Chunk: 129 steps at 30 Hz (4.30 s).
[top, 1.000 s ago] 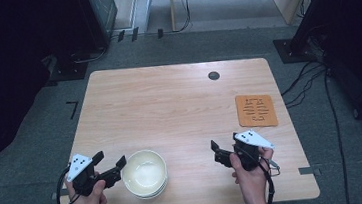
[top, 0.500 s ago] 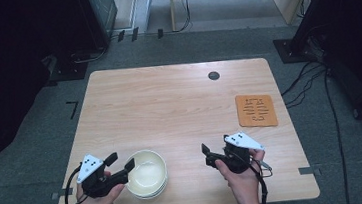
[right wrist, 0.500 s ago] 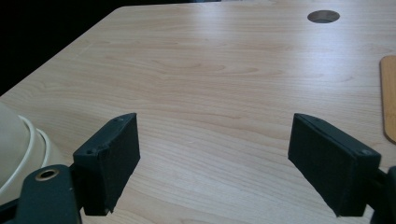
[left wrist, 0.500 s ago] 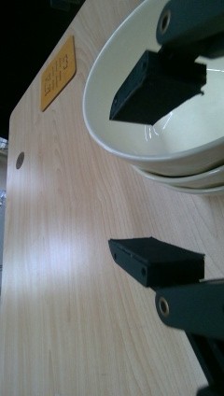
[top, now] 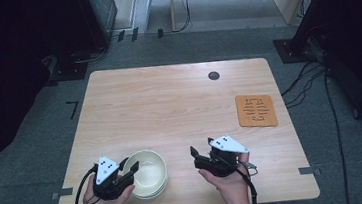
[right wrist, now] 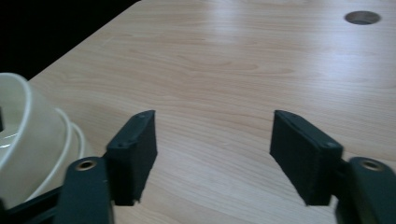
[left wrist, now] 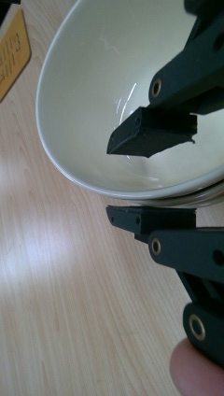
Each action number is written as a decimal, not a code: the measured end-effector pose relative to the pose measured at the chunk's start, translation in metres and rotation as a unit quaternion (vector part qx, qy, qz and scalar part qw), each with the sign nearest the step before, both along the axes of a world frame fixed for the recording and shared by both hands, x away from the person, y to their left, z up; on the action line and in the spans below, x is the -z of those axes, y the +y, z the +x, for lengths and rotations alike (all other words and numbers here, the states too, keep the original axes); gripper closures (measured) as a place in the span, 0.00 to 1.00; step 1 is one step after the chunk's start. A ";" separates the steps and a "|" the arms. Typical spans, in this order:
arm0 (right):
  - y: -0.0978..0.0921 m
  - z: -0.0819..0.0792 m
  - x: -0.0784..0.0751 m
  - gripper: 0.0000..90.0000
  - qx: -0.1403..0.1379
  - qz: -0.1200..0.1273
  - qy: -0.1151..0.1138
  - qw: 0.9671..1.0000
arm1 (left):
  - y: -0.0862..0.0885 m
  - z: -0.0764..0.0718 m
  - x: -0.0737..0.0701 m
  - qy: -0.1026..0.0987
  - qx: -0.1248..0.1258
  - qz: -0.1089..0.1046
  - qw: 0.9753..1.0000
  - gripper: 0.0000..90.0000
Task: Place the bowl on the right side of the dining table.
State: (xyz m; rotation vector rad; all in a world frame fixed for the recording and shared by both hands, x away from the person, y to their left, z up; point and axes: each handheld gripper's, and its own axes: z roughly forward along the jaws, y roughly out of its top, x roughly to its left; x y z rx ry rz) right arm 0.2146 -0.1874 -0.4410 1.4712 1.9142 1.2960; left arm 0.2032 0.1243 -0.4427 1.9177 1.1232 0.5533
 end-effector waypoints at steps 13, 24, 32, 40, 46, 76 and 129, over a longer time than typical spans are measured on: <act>0.026 0.001 -0.005 0.65 -0.082 0.048 0.000 0.995 | 0.002 -0.001 -0.001 -0.021 0.005 0.021 1.000 0.91; 0.047 -0.001 -0.005 0.62 -0.117 0.073 -0.006 0.991 | 0.000 -0.009 -0.007 -0.074 0.004 0.012 0.997 0.93; 0.050 -0.012 -0.016 0.68 -0.117 0.118 -0.020 0.986 | -0.002 -0.018 -0.014 -0.120 -0.006 0.012 0.993 0.93; 0.066 -0.016 -0.008 0.77 -0.120 0.088 0.021 0.989 | -0.013 -0.029 -0.017 -0.159 -0.001 0.015 0.987 0.93; 0.072 -0.017 -0.006 0.81 -0.099 0.081 0.021 0.992 | -0.020 -0.036 -0.018 -0.182 0.004 0.016 0.983 0.93; 0.069 -0.020 -0.013 0.93 -0.046 0.035 -0.034 0.998 | 0.001 -0.019 -0.020 -0.102 0.028 -0.150 0.983 0.17; 0.020 -0.008 -0.025 0.92 0.028 0.044 -0.051 0.997 | 0.077 0.012 0.012 -0.065 -0.090 -0.139 0.984 0.00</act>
